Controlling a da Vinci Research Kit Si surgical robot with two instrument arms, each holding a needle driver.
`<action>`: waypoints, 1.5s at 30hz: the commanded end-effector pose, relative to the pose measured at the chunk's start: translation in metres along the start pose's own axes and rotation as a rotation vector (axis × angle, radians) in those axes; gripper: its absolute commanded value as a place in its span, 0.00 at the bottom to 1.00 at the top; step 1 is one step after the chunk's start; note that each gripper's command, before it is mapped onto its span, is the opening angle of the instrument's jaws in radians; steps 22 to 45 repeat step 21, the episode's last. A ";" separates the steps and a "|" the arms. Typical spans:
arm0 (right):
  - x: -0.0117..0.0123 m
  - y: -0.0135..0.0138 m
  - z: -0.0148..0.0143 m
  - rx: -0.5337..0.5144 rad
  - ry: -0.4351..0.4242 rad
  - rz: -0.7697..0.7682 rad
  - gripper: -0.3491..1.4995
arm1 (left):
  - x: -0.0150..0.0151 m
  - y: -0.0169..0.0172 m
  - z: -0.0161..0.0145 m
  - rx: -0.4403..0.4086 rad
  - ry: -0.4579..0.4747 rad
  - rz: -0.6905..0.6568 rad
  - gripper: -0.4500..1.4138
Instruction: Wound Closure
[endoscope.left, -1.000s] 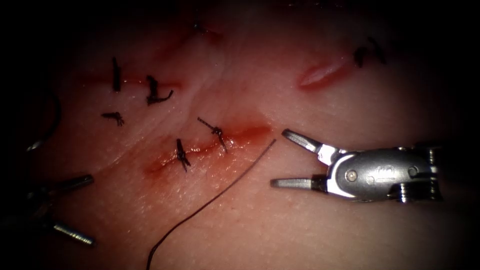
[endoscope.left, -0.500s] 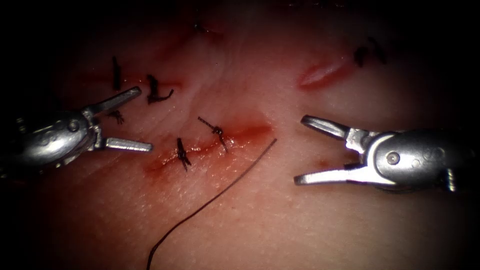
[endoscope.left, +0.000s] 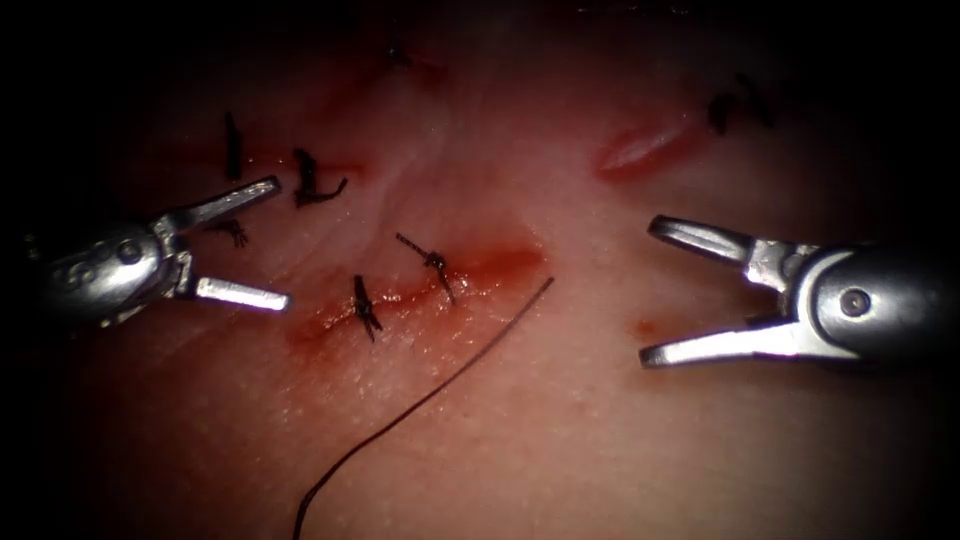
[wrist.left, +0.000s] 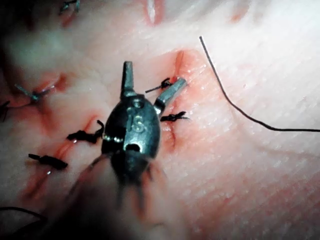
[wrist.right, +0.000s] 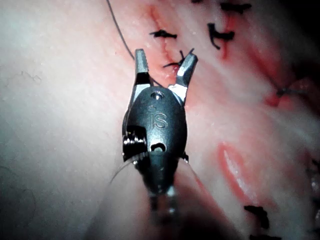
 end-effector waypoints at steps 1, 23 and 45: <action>-0.0002 0.0002 0.0012 -0.003 0.005 0.000 0.83 | -0.0003 -0.0004 0.0006 0.001 0.001 0.000 0.65; -0.0012 0.0005 0.0010 -0.018 0.011 -0.009 0.83 | -0.0006 0.0002 0.0008 -0.003 0.004 -0.021 0.67; -0.0012 0.0005 0.0010 -0.018 0.011 -0.009 0.83 | -0.0006 0.0002 0.0008 -0.003 0.004 -0.021 0.67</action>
